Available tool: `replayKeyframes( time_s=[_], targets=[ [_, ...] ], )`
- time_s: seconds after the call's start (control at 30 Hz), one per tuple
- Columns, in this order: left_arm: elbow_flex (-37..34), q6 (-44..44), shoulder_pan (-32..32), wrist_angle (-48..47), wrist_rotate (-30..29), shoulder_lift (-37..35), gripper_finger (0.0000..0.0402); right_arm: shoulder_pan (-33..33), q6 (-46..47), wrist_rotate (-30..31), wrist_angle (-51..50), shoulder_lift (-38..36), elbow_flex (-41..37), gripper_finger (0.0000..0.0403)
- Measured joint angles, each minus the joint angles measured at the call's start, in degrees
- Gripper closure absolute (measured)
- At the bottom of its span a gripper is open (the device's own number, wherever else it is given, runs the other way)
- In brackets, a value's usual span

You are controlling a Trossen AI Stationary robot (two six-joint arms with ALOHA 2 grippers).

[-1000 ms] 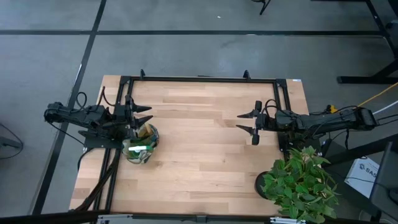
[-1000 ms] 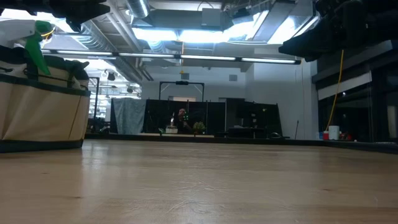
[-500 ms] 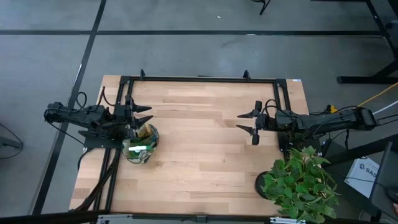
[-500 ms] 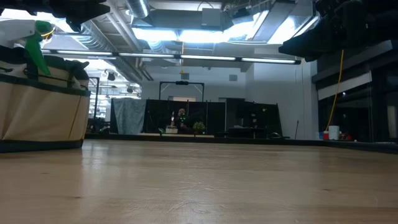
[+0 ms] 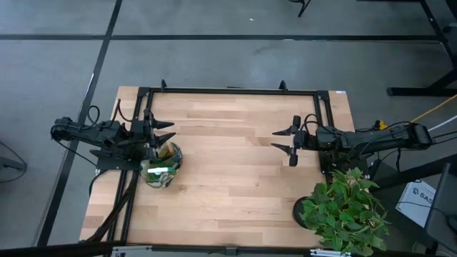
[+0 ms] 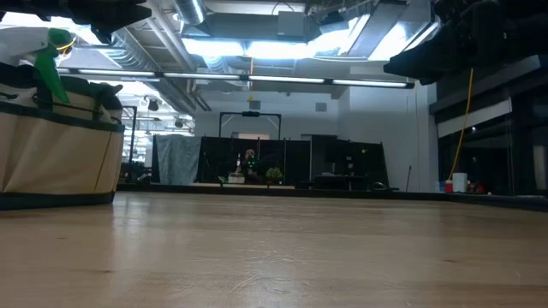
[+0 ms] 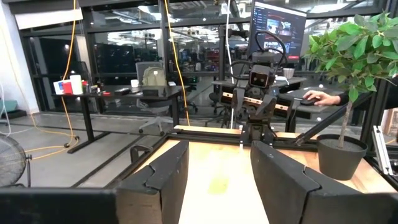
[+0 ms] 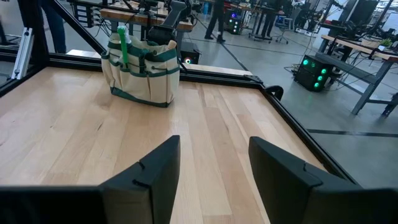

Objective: Pick & Place Garden tools in Gardening bag
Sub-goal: Return to Home Position

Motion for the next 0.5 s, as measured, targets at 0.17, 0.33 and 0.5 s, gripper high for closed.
replayKeyframes(
  time_s=[0.17, 0.33, 0.5],
  targets=[
    [0.0, 0.0, 0.0, 0.0, 0.0, 0.0, 0.0235, 0.0, 0.0, 0.0, 0.0, 0.0, 0.0, 0.0208],
    [0.0, 0.0, 0.0, 0.0, 0.0, 0.0, 0.0237, 0.0, 0.0, 0.0, 0.0, 0.0, 0.0, 0.0208],
    [0.0, 0.0, 0.0, 0.0, 0.0, 0.0, 0.0235, 0.0, 0.0, 0.0, 0.0, 0.0, 0.0, 0.0208]
  ],
)
